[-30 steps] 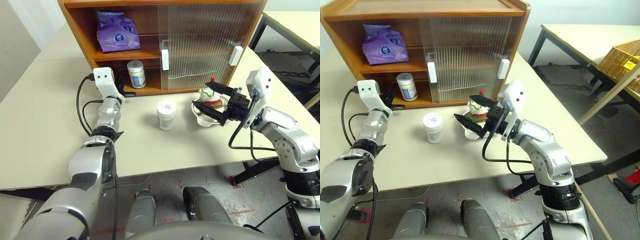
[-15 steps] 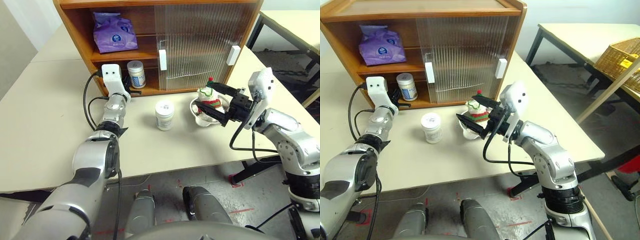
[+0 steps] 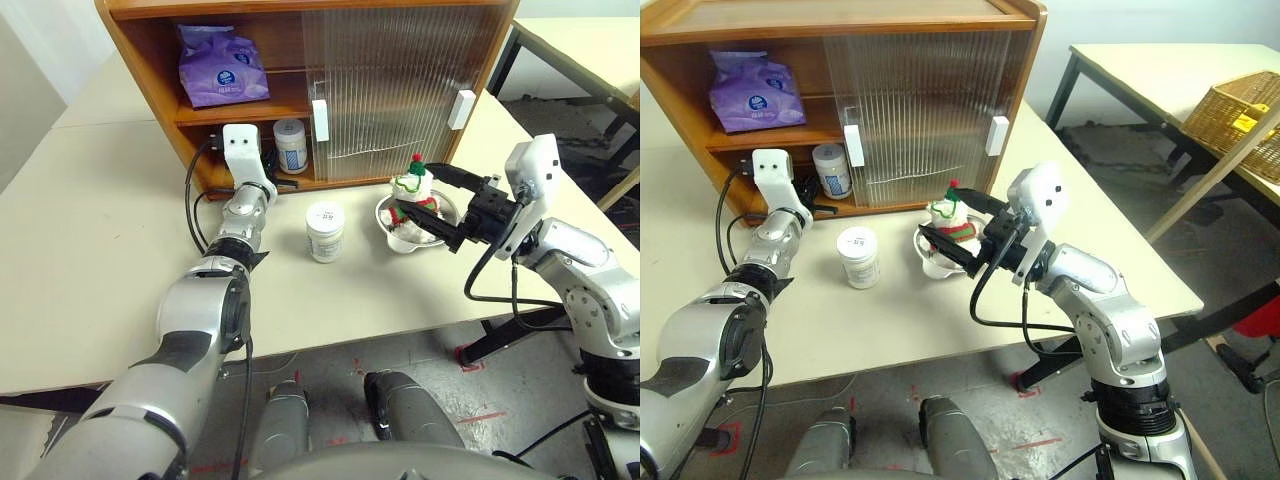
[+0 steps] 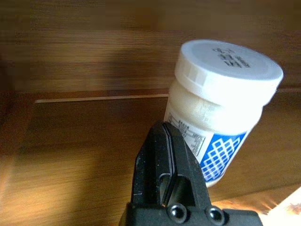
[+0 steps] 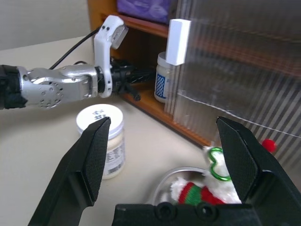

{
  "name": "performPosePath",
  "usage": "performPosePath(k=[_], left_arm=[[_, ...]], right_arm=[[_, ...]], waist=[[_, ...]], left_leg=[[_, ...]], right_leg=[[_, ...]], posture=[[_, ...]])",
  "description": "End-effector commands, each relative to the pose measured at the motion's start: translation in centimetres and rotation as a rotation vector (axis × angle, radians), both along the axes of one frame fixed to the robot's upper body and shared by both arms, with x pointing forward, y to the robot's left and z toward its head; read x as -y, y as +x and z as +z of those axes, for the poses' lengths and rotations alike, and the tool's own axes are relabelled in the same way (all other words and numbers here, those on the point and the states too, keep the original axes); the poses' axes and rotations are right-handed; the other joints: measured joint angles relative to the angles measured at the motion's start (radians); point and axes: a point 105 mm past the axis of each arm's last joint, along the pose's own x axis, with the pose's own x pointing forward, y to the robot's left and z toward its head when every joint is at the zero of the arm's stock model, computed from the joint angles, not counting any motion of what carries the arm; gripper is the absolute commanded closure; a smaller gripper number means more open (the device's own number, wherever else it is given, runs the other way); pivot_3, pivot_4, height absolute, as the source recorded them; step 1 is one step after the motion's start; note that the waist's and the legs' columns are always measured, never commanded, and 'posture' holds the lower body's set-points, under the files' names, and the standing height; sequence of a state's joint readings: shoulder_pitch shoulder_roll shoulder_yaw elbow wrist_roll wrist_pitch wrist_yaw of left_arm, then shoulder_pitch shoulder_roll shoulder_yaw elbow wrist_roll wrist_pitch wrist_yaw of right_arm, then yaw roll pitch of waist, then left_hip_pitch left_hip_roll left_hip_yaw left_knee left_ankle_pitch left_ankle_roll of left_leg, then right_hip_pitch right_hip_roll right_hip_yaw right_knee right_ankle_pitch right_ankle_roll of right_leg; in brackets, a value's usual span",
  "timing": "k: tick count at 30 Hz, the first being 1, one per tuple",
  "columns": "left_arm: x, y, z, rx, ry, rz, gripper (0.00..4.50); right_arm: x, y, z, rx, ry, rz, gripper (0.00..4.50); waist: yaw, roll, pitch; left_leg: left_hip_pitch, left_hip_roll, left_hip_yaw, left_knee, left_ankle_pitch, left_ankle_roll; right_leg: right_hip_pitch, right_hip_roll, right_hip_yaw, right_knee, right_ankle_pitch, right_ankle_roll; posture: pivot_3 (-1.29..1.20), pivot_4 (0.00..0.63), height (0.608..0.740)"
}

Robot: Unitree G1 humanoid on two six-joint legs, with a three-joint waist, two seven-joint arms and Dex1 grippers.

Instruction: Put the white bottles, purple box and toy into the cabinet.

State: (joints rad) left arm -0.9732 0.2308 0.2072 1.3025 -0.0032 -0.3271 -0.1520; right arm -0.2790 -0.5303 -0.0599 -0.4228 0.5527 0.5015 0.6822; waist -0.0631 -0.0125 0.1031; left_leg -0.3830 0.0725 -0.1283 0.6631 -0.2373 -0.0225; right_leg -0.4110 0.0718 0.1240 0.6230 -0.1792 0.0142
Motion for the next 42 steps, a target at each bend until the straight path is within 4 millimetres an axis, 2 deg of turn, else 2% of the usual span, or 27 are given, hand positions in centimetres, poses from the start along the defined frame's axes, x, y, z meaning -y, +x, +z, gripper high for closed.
performPosePath(k=[1,7,18,27,35,42], left_arm=[[0.8,0.0,-0.6,-0.037,0.012,-0.03,4.45],[0.8,0.1,-0.5,-0.038,0.014,-0.023,4.45],[-2.6,-0.5,0.2,0.028,-0.025,0.027,4.45],[-3.9,-2.4,0.1,0.078,-0.131,-0.183,4.45],[-4.6,-5.2,1.4,0.103,-0.106,-0.494,4.45],[-5.7,-8.1,1.2,0.023,-0.115,-0.721,2.21]], right_arm=[[0.3,-0.2,-0.1,-0.009,-0.001,-0.01,0.0],[0.5,-0.2,-0.1,-0.008,-0.002,-0.017,0.0],[0.1,0.1,-0.1,-0.009,0.003,0.005,0.0],[-0.6,0.5,-0.3,-0.015,0.01,0.047,0.0],[-1.0,0.7,-0.3,-0.02,0.008,0.079,0.0],[-1.2,0.7,-0.4,-0.022,0.008,0.089,0.0]], waist=[[-0.005,0.0,0.0],[-0.017,0.0,0.0],[-0.023,0.0,0.0],[-0.006,0.0,0.0],[0.023,0.0,0.0],[0.037,0.001,-0.001]], left_leg=[[0.0,0.0,0.0,0.0,0.0,0.0],[-0.002,0.0,0.0,0.0,-0.001,0.001],[-0.003,0.0,0.0,0.0,-0.001,0.002],[-0.002,0.0,0.0,0.0,-0.001,0.002],[-0.001,0.0,-0.001,0.0,-0.001,0.002],[0.0,0.0,-0.002,0.0,-0.001,0.002]], right_leg=[[0.0,0.0,0.0,-0.001,0.0,0.0],[0.0,0.0,0.0,-0.004,0.0,0.001],[0.0,0.0,0.0,-0.005,0.001,0.002],[0.001,0.0,0.0,-0.003,0.001,0.002],[0.001,0.0,0.0,0.0,0.002,0.002],[0.0,0.0,0.0,0.002,0.001,0.001]], posture=[[-0.19,0.072,0.74],[-0.19,0.07,0.74],[-0.13,0.073,0.74],[-0.07,0.086,0.74],[-0.04,0.089,0.74],[-0.03,0.088,0.74]])
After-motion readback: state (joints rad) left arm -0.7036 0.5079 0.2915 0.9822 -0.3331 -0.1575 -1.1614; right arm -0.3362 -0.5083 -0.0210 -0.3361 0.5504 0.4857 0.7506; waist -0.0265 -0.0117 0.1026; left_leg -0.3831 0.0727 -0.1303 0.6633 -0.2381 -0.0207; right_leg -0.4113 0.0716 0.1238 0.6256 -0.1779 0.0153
